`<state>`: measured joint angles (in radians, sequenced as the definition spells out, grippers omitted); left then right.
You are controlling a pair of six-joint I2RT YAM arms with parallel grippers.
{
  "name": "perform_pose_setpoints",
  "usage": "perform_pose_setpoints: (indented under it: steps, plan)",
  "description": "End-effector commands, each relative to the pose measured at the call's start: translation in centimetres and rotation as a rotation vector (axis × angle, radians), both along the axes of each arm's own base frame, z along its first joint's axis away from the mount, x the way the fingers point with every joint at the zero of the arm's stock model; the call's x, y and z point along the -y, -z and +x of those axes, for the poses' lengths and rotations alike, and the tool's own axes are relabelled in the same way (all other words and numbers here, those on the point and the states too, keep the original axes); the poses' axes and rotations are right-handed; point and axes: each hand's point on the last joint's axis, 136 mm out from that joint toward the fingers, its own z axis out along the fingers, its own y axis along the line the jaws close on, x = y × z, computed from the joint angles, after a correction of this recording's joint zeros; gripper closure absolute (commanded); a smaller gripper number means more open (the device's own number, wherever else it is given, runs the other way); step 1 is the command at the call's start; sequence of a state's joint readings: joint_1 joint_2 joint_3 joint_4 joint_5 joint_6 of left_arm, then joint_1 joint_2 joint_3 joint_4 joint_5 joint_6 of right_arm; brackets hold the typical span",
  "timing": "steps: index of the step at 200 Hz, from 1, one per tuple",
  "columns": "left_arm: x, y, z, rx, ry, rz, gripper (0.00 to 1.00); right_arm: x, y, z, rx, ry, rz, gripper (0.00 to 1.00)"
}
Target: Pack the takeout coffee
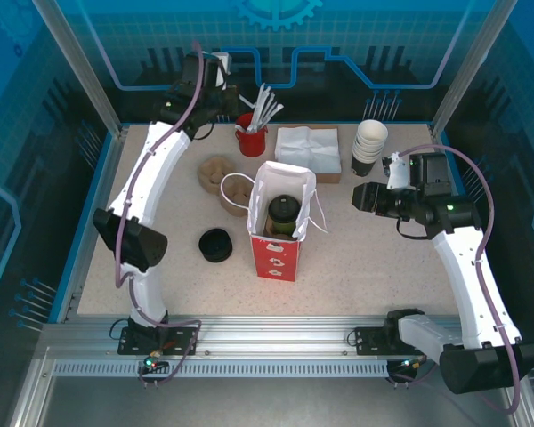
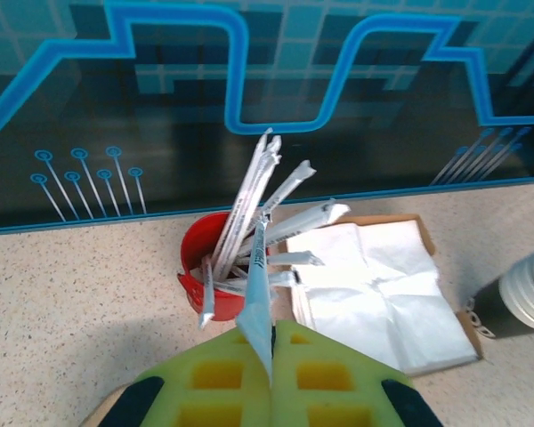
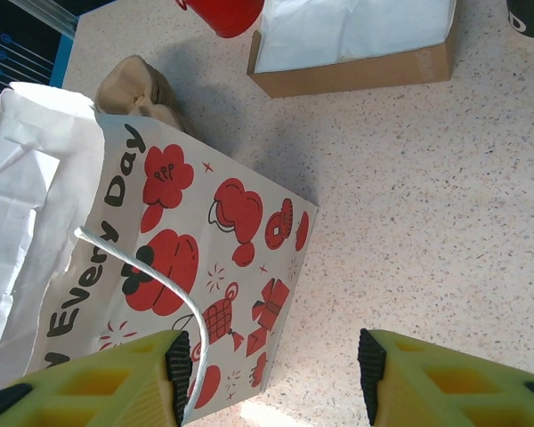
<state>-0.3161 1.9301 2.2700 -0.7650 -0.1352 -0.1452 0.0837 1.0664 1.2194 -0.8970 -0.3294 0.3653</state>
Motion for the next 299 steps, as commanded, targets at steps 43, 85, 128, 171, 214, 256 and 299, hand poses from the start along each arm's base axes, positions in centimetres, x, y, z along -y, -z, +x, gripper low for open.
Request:
perform_pose_setpoints:
  steps: [43, 85, 128, 171, 214, 256, 299]
  plan:
    - [1.2, -8.0, -11.2, 0.076, 0.138, 0.043, 0.97, -0.3, -1.5, 1.3, 0.05, -0.013, 0.037, 0.45]
    - [3.5, -8.6, -17.9, 0.05, 0.254, 0.087, 0.97, -0.7, -2.1, 3.0, 0.066, -0.016, 0.068, 0.44]
    - [6.0, -7.7, -23.7, -0.008, 0.412, 0.107, 0.97, -1.2, -3.0, 5.4, 0.088, -0.01, 0.085, 0.45]
    - [6.6, -4.3, -26.7, -0.099, 0.508, 0.183, 0.97, -1.8, -3.3, 8.0, 0.091, 0.006, 0.071, 0.45]
    - [7.6, 0.0, -28.6, -0.242, 0.622, 0.227, 0.96, -3.6, -2.0, 11.3, 0.08, -0.014, 0.01, 0.46]
    - [8.3, 2.7, -29.2, -0.294, 0.657, 0.213, 0.96, -6.4, -0.7, 14.3, 0.073, -0.046, -0.065, 0.46]
    - [8.9, 5.0, -29.3, -0.34, 0.671, 0.2, 0.96, -7.7, 1.7, 17.7, 0.046, -0.043, -0.146, 0.47]
